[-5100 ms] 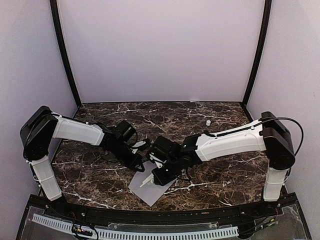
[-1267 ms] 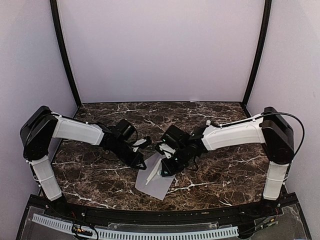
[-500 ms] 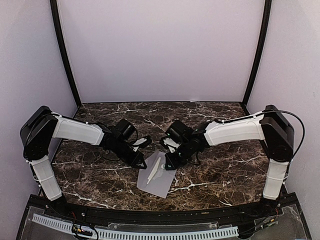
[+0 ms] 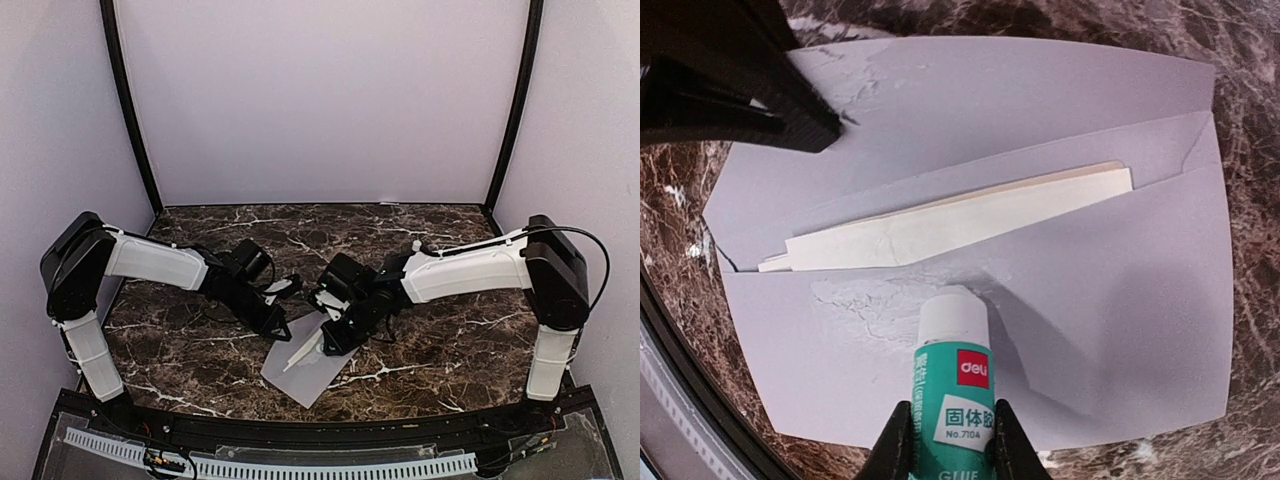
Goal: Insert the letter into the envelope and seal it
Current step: Paint the envelope at the center of the board.
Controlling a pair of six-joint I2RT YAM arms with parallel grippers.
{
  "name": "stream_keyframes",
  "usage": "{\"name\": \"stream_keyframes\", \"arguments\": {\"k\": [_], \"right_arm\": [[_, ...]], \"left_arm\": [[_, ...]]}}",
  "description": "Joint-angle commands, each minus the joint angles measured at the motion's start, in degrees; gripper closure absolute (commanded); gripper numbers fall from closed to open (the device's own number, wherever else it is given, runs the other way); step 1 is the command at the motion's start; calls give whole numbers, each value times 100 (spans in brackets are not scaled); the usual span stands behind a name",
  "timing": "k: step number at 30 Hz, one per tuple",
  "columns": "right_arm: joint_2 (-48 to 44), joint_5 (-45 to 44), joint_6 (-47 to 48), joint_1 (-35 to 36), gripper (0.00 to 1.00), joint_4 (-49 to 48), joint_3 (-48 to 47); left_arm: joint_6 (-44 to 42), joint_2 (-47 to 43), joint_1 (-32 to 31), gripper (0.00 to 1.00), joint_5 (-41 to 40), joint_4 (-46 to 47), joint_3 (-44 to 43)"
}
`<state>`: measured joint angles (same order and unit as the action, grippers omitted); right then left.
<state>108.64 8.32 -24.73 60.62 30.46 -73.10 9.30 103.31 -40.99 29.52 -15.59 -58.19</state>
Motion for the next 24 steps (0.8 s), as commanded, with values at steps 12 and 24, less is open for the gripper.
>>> {"name": "stream_keyframes", "arguments": {"k": [12,24], "right_arm": [[302,455,-345,506,99,232,-122],[392,409,-414,625,99,336,-341]], "left_arm": [[42,-127,-23,100,10,-67,-7],[2,-111,-23,100,27,-97,-18]]}}
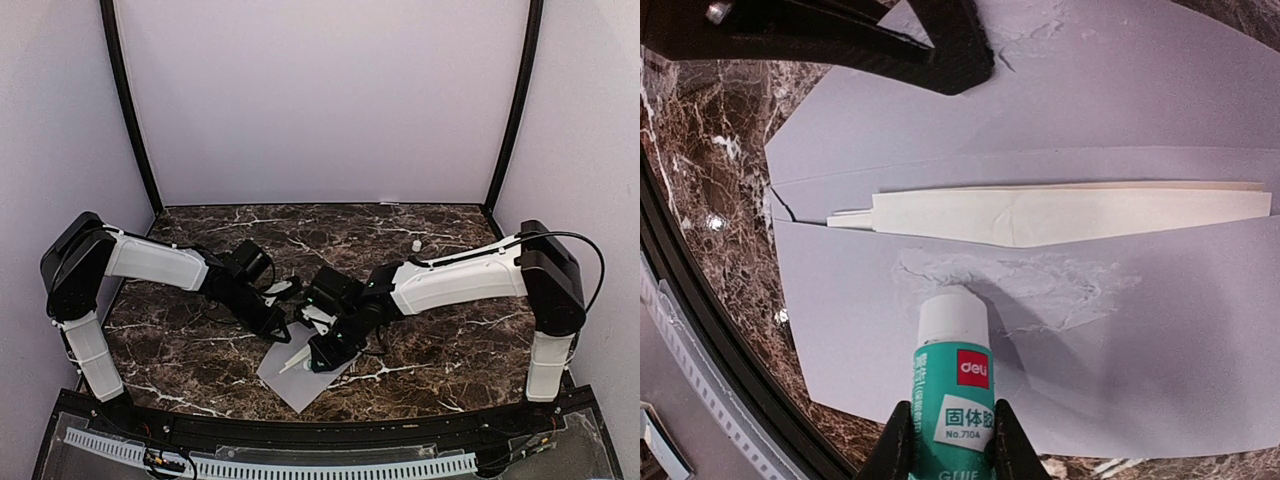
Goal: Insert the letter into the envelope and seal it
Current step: Paint the envelope at the center of the board.
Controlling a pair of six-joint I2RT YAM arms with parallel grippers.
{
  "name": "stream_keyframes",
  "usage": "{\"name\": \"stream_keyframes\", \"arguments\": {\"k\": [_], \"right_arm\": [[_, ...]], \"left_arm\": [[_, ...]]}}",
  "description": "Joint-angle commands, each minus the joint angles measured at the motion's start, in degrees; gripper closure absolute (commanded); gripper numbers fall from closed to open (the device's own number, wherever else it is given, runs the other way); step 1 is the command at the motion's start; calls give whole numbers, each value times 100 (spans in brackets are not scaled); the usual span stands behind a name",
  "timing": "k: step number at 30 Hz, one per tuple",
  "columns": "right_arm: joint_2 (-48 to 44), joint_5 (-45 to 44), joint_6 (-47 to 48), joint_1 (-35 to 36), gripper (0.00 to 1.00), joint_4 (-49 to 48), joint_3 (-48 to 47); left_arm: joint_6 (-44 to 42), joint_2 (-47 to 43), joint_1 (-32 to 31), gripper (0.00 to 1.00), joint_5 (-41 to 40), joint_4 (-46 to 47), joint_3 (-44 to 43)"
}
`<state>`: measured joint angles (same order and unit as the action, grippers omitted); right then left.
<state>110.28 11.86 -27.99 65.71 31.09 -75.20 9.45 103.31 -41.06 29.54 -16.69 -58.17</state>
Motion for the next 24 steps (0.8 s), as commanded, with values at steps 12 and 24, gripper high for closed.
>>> {"name": "stream_keyframes", "arguments": {"k": [12,24], "right_arm": [[248,-243,6,-291,99,339,-185],[266,-519,239,-838,99,328,-62]], "left_arm": [[-258,-140,-147,100,97,-80,-52],[-277,-134,-157,100,112,-84,-63]]}}
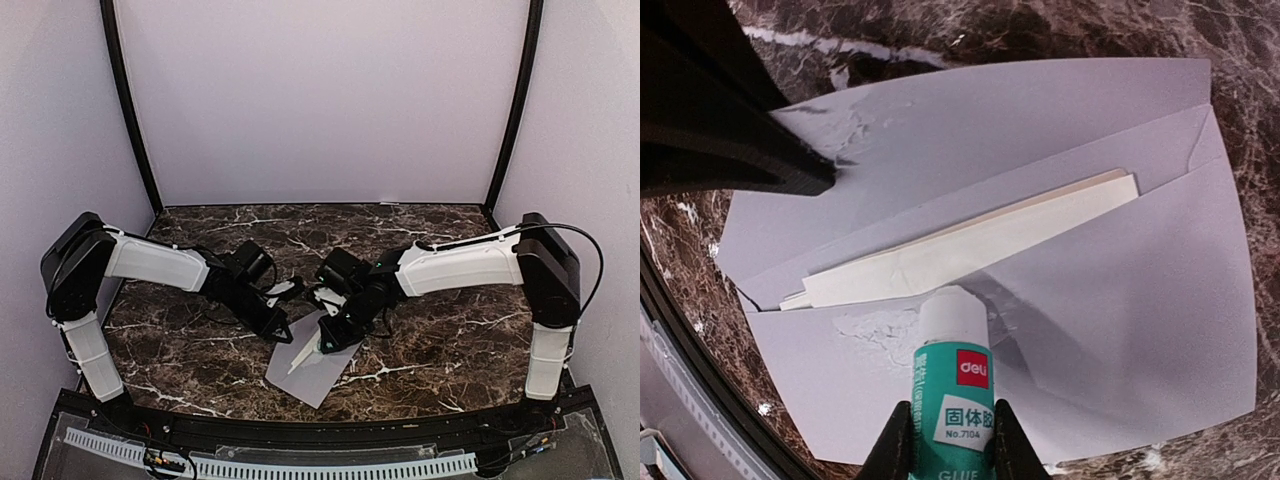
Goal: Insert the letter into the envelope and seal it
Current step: Paint the envelope at the center of the board.
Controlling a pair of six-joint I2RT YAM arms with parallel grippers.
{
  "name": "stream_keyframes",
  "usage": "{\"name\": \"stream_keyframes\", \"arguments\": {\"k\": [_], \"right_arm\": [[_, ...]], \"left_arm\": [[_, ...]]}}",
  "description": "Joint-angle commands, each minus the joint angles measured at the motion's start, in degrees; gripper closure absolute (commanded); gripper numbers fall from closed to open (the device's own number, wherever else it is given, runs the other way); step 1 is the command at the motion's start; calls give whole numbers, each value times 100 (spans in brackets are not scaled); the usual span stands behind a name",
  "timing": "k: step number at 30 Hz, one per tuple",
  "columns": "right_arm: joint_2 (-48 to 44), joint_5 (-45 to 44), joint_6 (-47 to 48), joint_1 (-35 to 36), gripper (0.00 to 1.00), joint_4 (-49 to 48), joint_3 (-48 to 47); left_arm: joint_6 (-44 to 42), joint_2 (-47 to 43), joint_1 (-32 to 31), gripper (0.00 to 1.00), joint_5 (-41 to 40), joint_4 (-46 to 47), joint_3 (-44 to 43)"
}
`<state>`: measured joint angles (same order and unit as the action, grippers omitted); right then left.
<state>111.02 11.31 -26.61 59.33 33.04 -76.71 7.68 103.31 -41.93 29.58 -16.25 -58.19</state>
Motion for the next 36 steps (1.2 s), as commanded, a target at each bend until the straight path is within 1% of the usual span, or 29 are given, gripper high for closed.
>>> {"name": "stream_keyframes", "arguments": {"k": [1,8,16,27,36], "right_arm": [[196,-482,115,-236,99,133,108],[225,-633,203,-459,99,116,152],[193,-459,244,-460,99,102,168],[93,-235,169,-39,99,271,176],[136,3,-5,278,99,247,101]], "left_arm": [[-100,-135,-69,100,91,-138,-67],[-97,-135,-69,100,35,-150,-64],[-64,-135,-69,100,-42,-149,-68],[56,-187,-33,100,-314,-119,-39],[142,-188,60,100,-288,-98,-22]]}}
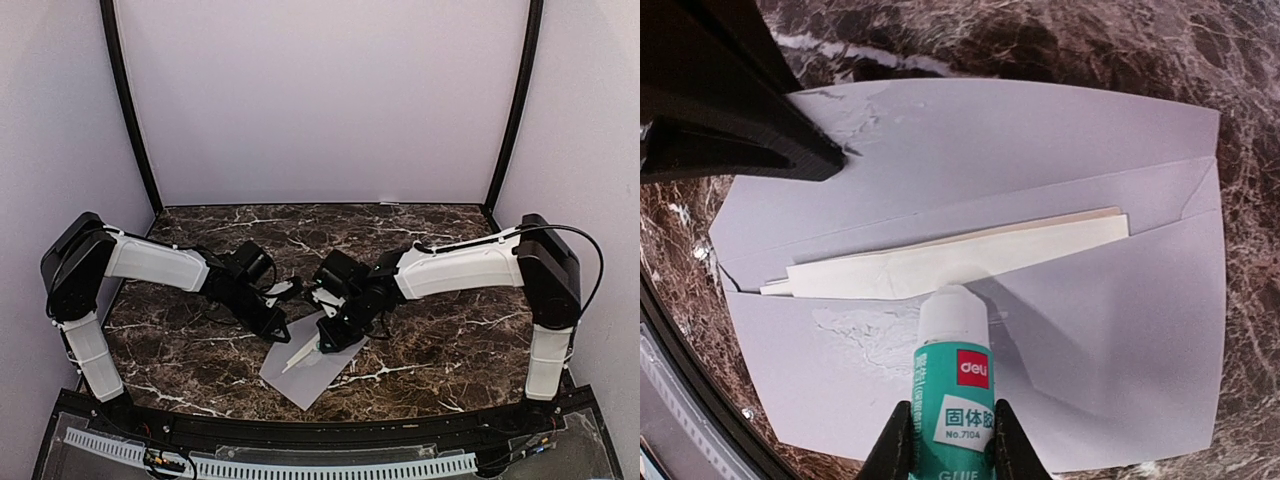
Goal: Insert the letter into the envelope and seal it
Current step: Paint the envelope at the center of the board.
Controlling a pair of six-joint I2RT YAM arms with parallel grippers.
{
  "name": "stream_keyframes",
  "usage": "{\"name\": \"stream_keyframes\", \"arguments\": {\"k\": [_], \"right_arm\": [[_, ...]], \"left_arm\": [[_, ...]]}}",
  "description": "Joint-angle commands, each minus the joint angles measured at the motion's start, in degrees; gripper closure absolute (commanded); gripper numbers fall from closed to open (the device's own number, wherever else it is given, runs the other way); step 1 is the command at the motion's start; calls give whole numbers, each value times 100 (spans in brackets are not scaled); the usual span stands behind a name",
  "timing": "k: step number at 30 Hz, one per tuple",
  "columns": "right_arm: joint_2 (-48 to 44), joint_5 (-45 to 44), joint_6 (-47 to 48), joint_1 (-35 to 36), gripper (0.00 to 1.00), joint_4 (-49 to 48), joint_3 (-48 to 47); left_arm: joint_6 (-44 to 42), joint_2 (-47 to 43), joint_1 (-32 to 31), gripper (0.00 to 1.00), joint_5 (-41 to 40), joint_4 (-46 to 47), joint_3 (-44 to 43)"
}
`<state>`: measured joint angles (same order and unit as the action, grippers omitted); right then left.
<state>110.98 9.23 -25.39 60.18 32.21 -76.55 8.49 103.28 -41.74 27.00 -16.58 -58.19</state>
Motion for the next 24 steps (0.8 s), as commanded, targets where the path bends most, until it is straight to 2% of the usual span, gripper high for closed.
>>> {"name": "stream_keyframes", "arguments": {"k": [1,15,24], "right_arm": [[152,230,-144,222,99,322,72],[278,531,-331,550,99,233,-164],[108,-189,-330,442,99,609,-207]], "left_arm": [[68,-186,42,100,-25,-58,-24],[95,-190,78,100,-4,-49,-23],[64,-257,92,100,11,-22,-10]]}}
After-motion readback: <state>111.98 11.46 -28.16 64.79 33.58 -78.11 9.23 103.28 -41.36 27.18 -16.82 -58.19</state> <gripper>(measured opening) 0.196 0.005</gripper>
